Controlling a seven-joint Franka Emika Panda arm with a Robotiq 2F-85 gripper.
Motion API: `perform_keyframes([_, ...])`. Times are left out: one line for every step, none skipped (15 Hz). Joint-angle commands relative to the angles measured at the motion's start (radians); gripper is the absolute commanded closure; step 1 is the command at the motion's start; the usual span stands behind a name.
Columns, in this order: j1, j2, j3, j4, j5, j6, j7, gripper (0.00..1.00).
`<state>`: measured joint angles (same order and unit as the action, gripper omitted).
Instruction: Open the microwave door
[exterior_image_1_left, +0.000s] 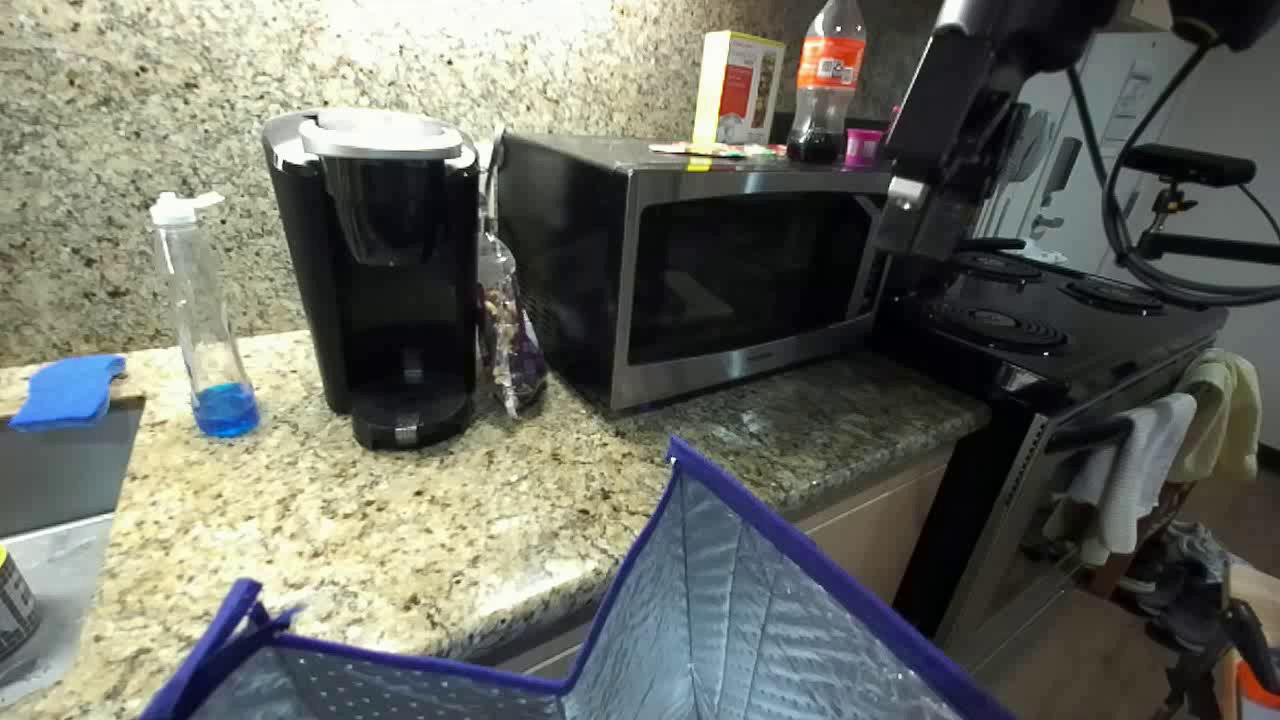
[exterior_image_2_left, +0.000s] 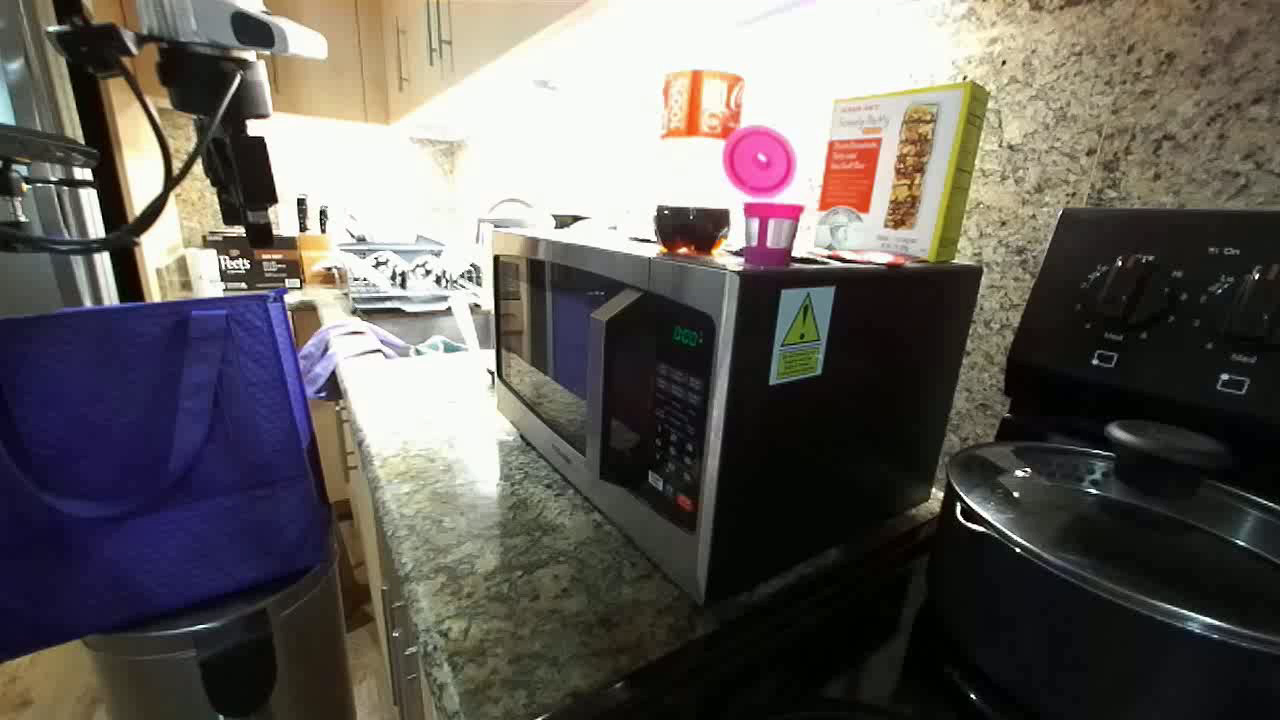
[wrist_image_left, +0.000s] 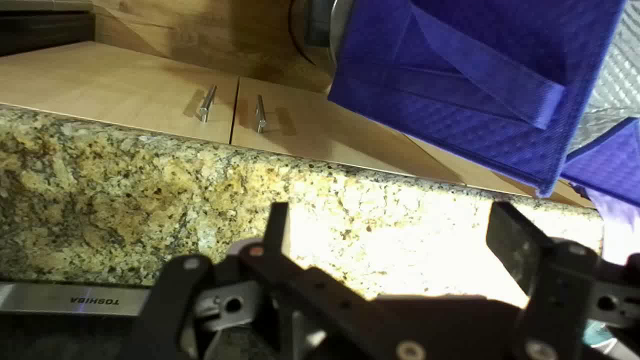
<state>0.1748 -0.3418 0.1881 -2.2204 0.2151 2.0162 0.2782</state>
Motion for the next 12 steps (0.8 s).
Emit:
perform_keyframes([-0.006,0.000,0.005,0.003,0.002,-0.004,-0.001,0.00])
perform_keyframes([-0.006,0.000,0.005,0.003,0.002,-0.004,-0.001,0.00])
perform_keyframes([-0.009,0.005,0.012,0.009,-0.013,-0.006,0.010,0.00])
perform_keyframes([-0.014,0.004,0.017,0.012,-0.032,-0.013,0.024,0.00])
perform_keyframes([-0.020,0.002,0.019,0.012,-0.045,-0.012,0.040,0.00])
perform_keyframes([-0.027,-0.005,0.013,0.009,-0.052,-0.003,0.044,0.00])
perform_keyframes([-0.036,-0.011,0.008,0.007,-0.064,0.001,0.052,0.00])
perform_keyframes([-0.054,-0.021,0.000,0.008,-0.086,-0.004,0.070,0.00])
perform_keyframes([-0.068,-0.024,-0.008,0.014,-0.102,-0.014,0.076,0.00])
perform_keyframes([-0.089,-0.026,-0.018,0.021,-0.126,-0.024,0.091,0.00])
perform_keyframes([-0.107,-0.027,-0.028,0.027,-0.140,-0.031,0.102,0.00])
perform_keyframes([-0.125,-0.025,-0.041,0.035,-0.155,-0.040,0.107,0.00])
